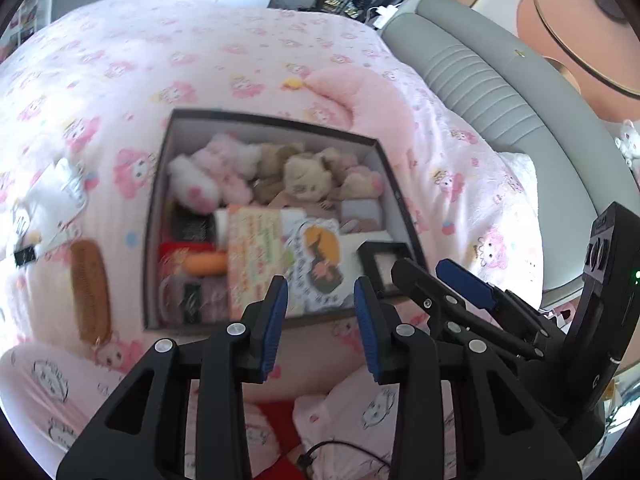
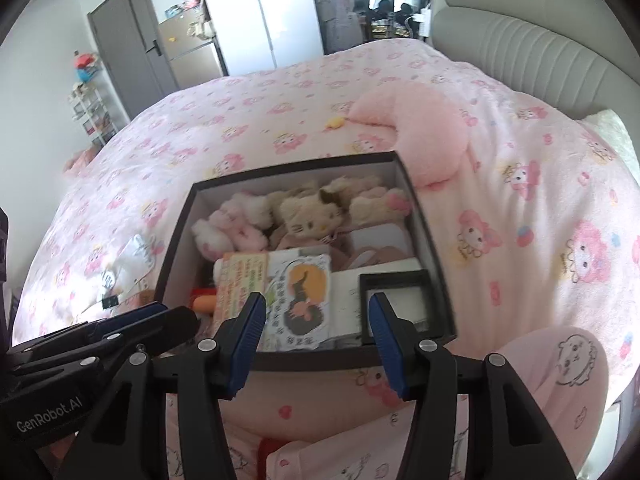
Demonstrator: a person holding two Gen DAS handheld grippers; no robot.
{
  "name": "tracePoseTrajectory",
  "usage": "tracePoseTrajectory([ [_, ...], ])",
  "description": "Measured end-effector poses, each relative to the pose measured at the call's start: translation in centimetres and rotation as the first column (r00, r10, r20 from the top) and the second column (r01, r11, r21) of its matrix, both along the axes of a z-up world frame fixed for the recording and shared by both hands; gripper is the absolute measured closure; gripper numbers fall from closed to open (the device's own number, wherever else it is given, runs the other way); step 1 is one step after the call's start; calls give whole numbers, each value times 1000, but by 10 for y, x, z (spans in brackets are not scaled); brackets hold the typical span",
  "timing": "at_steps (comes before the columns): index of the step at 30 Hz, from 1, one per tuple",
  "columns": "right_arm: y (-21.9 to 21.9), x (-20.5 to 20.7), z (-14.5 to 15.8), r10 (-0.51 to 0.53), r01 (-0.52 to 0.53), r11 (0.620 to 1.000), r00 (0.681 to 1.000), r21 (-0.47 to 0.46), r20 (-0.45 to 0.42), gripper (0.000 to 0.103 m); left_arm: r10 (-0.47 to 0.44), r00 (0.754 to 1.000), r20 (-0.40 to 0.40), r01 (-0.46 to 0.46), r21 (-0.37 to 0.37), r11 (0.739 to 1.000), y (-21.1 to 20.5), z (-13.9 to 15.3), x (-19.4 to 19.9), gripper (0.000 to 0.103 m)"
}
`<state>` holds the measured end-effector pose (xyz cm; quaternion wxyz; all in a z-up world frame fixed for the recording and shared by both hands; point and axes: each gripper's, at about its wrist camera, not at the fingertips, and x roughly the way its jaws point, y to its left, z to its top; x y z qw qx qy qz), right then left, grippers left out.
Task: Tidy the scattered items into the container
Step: 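Withdraw both tools from the box back toward the watch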
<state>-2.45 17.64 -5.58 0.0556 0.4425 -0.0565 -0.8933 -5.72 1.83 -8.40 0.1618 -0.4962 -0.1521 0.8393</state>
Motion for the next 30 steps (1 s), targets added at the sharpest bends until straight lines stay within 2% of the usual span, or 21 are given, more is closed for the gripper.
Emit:
tracePoseTrajectory([
  [2, -13, 4, -3, 37, -37, 999, 999, 10, 17, 53, 21, 1000, 10, -21, -10, 1000, -12, -2, 9, 70],
  [7, -58, 14, 0, 180, -175, 979, 983, 101, -34, 54, 83, 996, 26, -82, -24, 996, -51, -4, 27, 72],
  [10, -82, 10, 2, 242, -238, 967, 970, 85, -34, 54, 133, 991, 20, -132, -23, 991, -79, -1, 34, 72],
  [14, -129, 4, 1, 341, -338, 938, 940, 71, -26, 54, 205, 979, 16, -204, -39, 978, -119, -2, 41, 73],
  [17, -170, 4, 0, 411, -398, 903, 910, 163, -59, 55, 258, 966, 28, -256, -49, 965, -148, -10, 45, 78],
  [19, -195, 4, -5, 444, -430, 885, 895, 180, -39, 60, 298, 953, 55, -296, -43, 954, -170, -17, 47, 79],
  [22, -221, -5, -19, 472, -473, 876, 881, 92, 33, 60, 338, 939, 68, -337, -28, 941, -199, -27, 50, 79],
  [26, -255, -23, -43, 519, -517, 854, 842, -55, 147, 60, 397, 914, 89, -398, 0, 917, -237, -43, 53, 74],
  [30, -285, -37, -57, 541, -539, 840, 821, -68, 181, 60, 439, 889, 131, -446, 34, 894, -270, -68, 52, 74],
])
